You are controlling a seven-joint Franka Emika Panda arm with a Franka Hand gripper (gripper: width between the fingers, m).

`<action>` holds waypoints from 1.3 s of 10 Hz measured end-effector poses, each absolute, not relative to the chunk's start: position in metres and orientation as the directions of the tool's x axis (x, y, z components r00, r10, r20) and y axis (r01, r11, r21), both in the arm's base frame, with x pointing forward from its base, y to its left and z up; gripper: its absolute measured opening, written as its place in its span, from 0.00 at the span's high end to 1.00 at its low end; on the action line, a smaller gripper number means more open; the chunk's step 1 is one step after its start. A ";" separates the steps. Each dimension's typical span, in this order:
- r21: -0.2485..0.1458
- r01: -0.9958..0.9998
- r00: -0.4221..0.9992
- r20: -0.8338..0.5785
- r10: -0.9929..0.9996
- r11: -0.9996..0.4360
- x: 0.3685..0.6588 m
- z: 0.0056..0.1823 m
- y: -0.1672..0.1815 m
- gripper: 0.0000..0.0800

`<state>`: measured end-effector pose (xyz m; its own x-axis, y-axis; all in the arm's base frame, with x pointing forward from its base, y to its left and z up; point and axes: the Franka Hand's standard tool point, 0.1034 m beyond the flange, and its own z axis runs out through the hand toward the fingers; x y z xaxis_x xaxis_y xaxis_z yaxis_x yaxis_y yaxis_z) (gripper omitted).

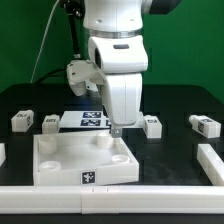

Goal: Assemble one leg

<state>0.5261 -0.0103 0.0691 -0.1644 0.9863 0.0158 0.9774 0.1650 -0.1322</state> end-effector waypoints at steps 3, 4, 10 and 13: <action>-0.119 0.970 -0.209 0.028 0.978 0.211 0.505 0.055 -0.022 0.19; -0.120 0.969 -0.213 0.034 0.977 0.215 0.491 0.047 -0.030 0.19; -0.178 0.955 -0.224 0.083 0.971 0.236 0.458 0.013 -0.068 0.19; -0.180 0.957 -0.215 0.082 0.973 0.227 0.459 0.013 -0.066 0.22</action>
Offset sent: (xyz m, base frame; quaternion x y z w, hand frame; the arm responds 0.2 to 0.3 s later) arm -0.0558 -0.0174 -0.0199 -0.0431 0.0439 -0.0792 0.9950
